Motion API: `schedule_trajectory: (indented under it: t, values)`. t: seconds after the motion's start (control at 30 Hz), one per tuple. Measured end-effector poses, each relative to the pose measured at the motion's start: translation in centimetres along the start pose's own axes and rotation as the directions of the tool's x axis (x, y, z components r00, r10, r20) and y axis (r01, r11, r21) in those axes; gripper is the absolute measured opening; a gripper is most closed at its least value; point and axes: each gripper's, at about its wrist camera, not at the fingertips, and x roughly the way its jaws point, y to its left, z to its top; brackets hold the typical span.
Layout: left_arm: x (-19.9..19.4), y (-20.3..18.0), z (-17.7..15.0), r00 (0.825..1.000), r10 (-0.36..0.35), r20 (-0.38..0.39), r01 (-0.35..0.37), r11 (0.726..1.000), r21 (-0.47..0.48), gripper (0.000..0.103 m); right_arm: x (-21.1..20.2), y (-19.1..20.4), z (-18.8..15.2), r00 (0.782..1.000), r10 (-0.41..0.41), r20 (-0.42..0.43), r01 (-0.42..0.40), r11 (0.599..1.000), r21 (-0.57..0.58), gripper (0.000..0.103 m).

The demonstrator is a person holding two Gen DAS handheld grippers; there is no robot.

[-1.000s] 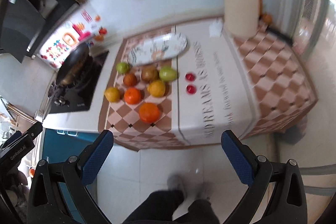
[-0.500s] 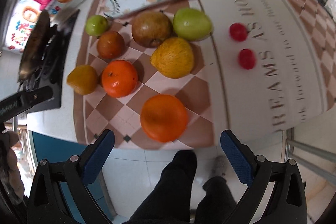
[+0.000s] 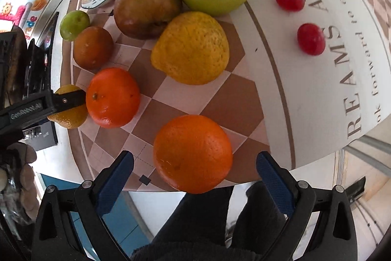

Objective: Organize fruits
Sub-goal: 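Grasp the yellow citrus with the left tool while the right tool grasps the large orange, then carry the yellow citrus and orange onto the white plate and open both tools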

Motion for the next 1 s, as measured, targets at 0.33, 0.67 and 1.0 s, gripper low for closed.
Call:
schedule_trajectory:
  t: [0.33, 0.67, 1.0]
  values:
    - [1.1, -1.6, -0.2, 1.000, 0.006, 0.017, -0.006, 0.999, 0.045, 0.060, 1.5, 1.3, 0.6, 0.999, -0.019, -0.036, 0.020, 1.000, 0.009, 0.078]
    - [-0.6, -3.2, -3.3, 0.998, 0.010, 0.068, -0.016, 0.996, 0.093, 0.060, -0.1, 2.0, 0.5, 0.998, -0.064, 0.005, 0.064, 0.997, -0.041, 0.067]
    - [-12.1, -5.0, -2.6, 0.965, -0.151, 0.214, 0.144, 0.988, 0.049, 0.060, -11.7, 2.9, 4.7, 0.985, 0.092, 0.148, -0.073, 0.989, -0.127, 0.067]
